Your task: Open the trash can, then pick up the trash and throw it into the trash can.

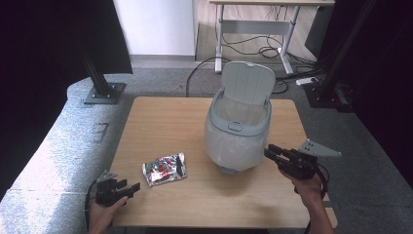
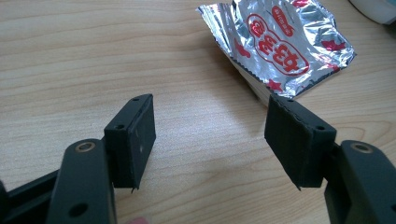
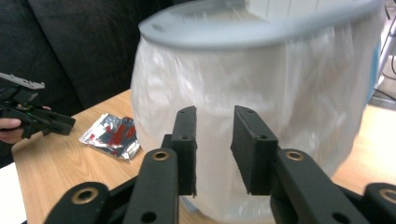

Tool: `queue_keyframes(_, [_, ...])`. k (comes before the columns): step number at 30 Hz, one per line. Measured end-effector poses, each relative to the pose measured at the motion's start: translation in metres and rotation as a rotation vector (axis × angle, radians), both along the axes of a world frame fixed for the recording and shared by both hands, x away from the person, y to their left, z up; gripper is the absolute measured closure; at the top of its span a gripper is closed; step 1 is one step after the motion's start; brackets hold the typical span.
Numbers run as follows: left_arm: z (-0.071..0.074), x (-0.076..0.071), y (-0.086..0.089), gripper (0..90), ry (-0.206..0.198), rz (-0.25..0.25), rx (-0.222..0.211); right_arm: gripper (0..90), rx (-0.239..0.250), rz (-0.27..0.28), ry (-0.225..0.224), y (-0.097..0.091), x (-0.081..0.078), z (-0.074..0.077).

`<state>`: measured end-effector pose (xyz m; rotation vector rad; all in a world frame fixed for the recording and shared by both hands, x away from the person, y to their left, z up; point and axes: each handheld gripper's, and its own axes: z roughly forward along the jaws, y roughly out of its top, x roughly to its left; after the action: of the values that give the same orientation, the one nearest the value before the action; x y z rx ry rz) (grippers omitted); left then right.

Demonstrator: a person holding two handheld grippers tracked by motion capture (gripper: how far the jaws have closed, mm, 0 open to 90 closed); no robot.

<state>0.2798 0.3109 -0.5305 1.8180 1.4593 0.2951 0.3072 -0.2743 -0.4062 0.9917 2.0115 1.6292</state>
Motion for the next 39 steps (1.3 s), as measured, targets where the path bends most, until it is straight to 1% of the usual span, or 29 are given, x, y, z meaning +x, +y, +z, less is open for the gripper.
queue_keyframes(1, [0.0,0.0,0.0,33.9,0.001,0.0,0.001,66.1,0.0,-0.005,0.002,-0.001,-0.001,-0.005])
queue_keyframes(2, [0.0,0.0,0.0,34.0,0.001,0.0,0.001,66.1,0.0,-0.005,0.002,-0.001,-0.001,-0.005])
queue_keyframes(3, [0.0,0.0,0.0,34.0,0.001,-0.001,0.001,61.8,-0.005,-0.003,0.009,-0.003,-0.001,-0.016])
queue_keyframes(7, [-0.001,0.0,0.001,34.0,0.004,-0.003,0.003,56.4,-0.037,-0.013,0.014,-0.003,-0.002,-0.035])
queue_keyframes(8, [-0.001,0.0,0.001,33.9,0.003,-0.004,0.002,54.7,-0.049,-0.02,0.016,-0.002,-0.002,-0.04])
queue_keyframes(10, [-0.001,0.0,0.001,33.9,0.003,-0.003,0.001,50.3,-0.071,-0.058,0.022,-0.002,-0.002,-0.05])
queue_keyframes(11, [0.0,0.0,0.001,33.9,0.0,-0.001,-0.001,49.3,-0.073,-0.071,0.029,-0.003,-0.002,-0.055])
queue_keyframes(12, [0.0,0.0,0.001,33.8,0.0,-0.001,-0.001,49.3,-0.073,-0.071,0.029,-0.003,-0.002,-0.055])
queue_keyframes(13, [0.0,0.0,0.001,33.8,-0.001,0.0,-0.002,48.7,-0.057,-0.075,0.055,-0.005,0.0,-0.064])
queue_keyframes(16, [0.0,0.0,0.001,33.4,-0.001,0.006,-0.004,47.7,-0.062,-0.07,0.074,-0.006,0.002,-0.073])
queue_keyframes(19, [0.0,0.0,0.001,32.8,-0.002,0.01,-0.007,44.8,-0.052,-0.079,0.086,-0.009,0.002,-0.08])
queue_keyframes(20, [0.0,0.0,0.001,32.6,-0.002,0.01,-0.007,44.8,-0.052,-0.079,0.086,-0.009,0.002,-0.08])
queue_keyframes(21, [0.0,0.0,0.001,32.5,-0.002,0.01,-0.008,40.8,-0.064,-0.102,0.094,-0.009,0.001,-0.085])
queue_keyframes(22, [0.0,0.0,0.001,32.3,-0.002,0.01,-0.008,39.2,-0.07,-0.114,0.098,-0.009,0.0,-0.087])
queue_keyframes(23, [0.0,0.0,0.002,32.1,-0.003,0.008,-0.008,38.2,-0.077,-0.129,0.111,-0.009,0.0,-0.09])
queue_keyframes(25, [0.0,0.001,0.002,31.9,-0.004,0.008,-0.007,37.3,-0.074,-0.139,0.136,-0.008,0.0,-0.095])
queue_keyframes(27, [0.001,0.001,0.002,31.9,-0.005,0.007,-0.007,37.3,-0.074,-0.14,0.142,-0.008,0.0,-0.096])
queue_keyframes(28, [0.001,0.0,0.002,31.8,-0.006,0.006,-0.007,37.3,-0.076,-0.139,0.159,-0.007,0.0,-0.099])
queue_keyframes(34, [0.002,0.001,0.002,30.2,-0.013,0.015,-0.011,37.3,-0.083,-0.145,0.152,-0.008,-0.001,-0.099])
queue_keyframes(38, [0.002,0.001,0.002,27.5,-0.014,0.02,-0.014,37.4,-0.083,-0.149,0.159,-0.01,-0.001,-0.1])
queue_keyframes(39, [0.003,0.0,0.001,26.9,-0.018,0.015,-0.022,37.3,-0.085,-0.157,0.165,-0.011,-0.001,-0.102])
